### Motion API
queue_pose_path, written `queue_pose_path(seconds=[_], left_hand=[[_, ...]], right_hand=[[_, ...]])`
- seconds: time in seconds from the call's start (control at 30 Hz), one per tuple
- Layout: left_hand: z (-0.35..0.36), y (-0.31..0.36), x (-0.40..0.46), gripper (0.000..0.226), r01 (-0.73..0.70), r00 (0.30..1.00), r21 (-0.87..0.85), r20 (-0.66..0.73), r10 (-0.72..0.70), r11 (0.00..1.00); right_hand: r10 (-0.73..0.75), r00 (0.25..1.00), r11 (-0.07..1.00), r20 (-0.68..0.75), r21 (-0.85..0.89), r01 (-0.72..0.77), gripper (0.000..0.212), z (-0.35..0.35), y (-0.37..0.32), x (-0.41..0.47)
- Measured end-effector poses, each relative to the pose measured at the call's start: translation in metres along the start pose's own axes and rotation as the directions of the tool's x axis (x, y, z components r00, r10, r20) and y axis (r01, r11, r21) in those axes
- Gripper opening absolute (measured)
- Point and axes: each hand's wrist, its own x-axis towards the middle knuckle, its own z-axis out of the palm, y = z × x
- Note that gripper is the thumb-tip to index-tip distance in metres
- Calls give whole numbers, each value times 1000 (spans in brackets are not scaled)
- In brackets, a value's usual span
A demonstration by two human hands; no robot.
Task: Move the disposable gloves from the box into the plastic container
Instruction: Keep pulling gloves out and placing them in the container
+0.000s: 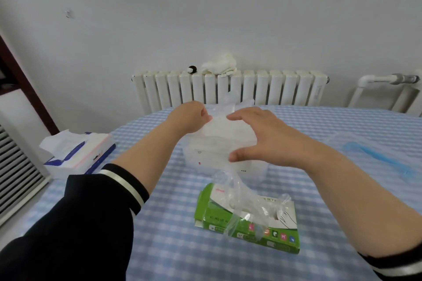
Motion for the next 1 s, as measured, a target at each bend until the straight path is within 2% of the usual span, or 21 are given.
queue_pose_path(seconds=[0.07, 0.13, 0.17, 0.23, 0.3, 0.37, 0.43, 0.53, 0.57, 0.63, 0.7, 0.73, 0.77, 0.8, 0.83, 0.87, 0.9, 0.93, 0.97, 1.0], left_hand=[[-1, 2, 3, 30, 9, 998, 46, 68, -12, 999], [-3, 5, 5, 36, -1, 993, 128, 114, -14, 992], [-1, 6, 9, 43, -13, 991, 169, 130, -9, 986], [0, 6, 11, 51, -21, 986, 216, 164, -15, 976], [2, 9, 15, 33, -36, 981, 229, 194, -9, 973], [1, 14, 21, 21, -22, 970, 248, 239, -39, 968], [4, 14, 21, 29, -51, 951, 278, 307, -39, 959], [20, 0, 33, 48, -207, 931, 270, 350, 104, 940], [25, -9, 42, 49, -187, 930, 293, 359, 73, 938], [27, -15, 45, 48, -132, 962, 352, 272, 34, 927], [14, -10, 30, 57, -127, 991, 338, 88, 104, 932], [9, -8, 26, 60, -110, 989, 225, -76, 130, 968], [0, -1, 17, 59, -109, 962, 17, -249, 110, 994], [-10, 6, 8, 53, -135, 939, -245, -341, 45, 960], [-23, 14, -1, 48, -133, 960, -579, -277, -41, 805], [-33, 21, -10, 58, -78, 993, -837, -111, -29, 541], [-42, 25, -17, 74, 23, 997, -945, 46, 63, 325], [-51, 29, -24, 84, 93, 980, -976, 125, 153, 197], [-54, 29, -28, 83, 100, 968, -979, 137, 213, 175], [-55, 31, -32, 71, 74, 955, -978, 126, 267, 196]], right_hand=[[-18, 993, 986, 118, -163, 37, 93, -1, 1, -3], [-22, 988, 970, 154, -235, 58, 87, 0, 6, -4], [-38, 992, 971, 124, -231, 66, 76, 2, 9, -4], [-109, 993, 980, -43, -171, 100, 37, 3, 12, -1], [-92, 961, 995, -260, 12, 99, 14, 0, 13, 3], [30, 931, 954, -363, 288, 81, 14, -10, 17, 7], [119, 903, 872, -414, 478, 104, 16, -20, 21, 12], [207, 866, 755, -455, 637, 154, 19, -31, 24, 20], [232, 867, 704, -440, 691, 163, 20, -34, 23, 22], [283, 876, 616, -390, 774, 146, 20, -41, 23, 24], [312, 886, 579, -344, 808, 109, 19, -46, 23, 27], [320, 888, 564, -329, 820, 101, 18, -48, 24, 28], [327, 891, 544, -314, 833, 94, 18, -50, 25, 29], [331, 896, 521, -297, 849, 88, 17, -52, 26, 30], [332, 902, 497, -276, 864, 82, 17, -53, 27, 30], [337, 905, 487, -261, 871, 70, 16, -55, 27, 32], [350, 902, 492, -252, 869, 52, 15, -56, 27, 34], [377, 892, 512, -247, 859, 22, 16, -57, 27, 38], [416, 876, 532, -244, 846, -17, 18, -58, 26, 43], [459, 855, 548, -243, 835, -57, 19, -59, 26, 48]])
